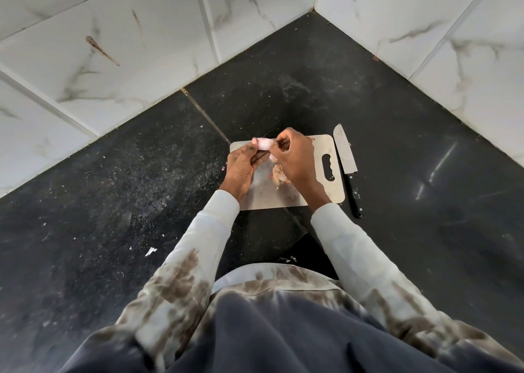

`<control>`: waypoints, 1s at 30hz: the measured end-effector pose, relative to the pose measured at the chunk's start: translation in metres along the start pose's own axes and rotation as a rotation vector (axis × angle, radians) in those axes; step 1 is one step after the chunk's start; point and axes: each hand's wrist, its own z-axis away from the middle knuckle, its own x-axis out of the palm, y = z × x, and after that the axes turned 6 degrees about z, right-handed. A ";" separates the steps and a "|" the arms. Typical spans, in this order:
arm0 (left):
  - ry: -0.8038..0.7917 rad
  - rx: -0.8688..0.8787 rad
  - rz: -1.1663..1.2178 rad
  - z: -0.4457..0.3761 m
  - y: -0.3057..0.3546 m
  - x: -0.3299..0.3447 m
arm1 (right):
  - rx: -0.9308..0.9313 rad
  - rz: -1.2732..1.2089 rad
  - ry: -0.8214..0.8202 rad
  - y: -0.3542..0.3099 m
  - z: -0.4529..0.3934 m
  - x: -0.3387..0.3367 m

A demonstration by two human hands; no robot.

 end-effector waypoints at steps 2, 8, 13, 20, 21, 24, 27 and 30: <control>0.012 -0.019 0.045 0.000 0.001 0.001 | 0.033 -0.085 0.003 0.001 -0.001 0.001; 0.022 -0.030 0.097 0.001 0.002 0.001 | 0.059 -0.224 -0.040 0.011 -0.001 -0.001; 0.027 -0.001 0.069 -0.002 0.001 -0.002 | -0.036 -0.151 -0.011 0.010 0.004 0.000; 0.009 0.034 -0.002 -0.002 0.003 -0.009 | -0.077 0.014 -0.010 0.005 0.000 0.001; 0.005 0.034 -0.005 -0.002 0.004 -0.009 | -0.073 0.005 -0.012 0.004 0.000 0.001; -0.002 0.023 -0.013 0.000 0.007 -0.010 | -0.042 -0.046 -0.003 0.001 0.002 0.001; -0.020 0.026 -0.024 0.000 0.010 -0.010 | -0.029 -0.082 0.016 -0.001 0.003 0.001; -0.027 0.025 -0.028 0.001 0.008 -0.008 | 0.010 -0.090 0.038 -0.002 0.003 0.003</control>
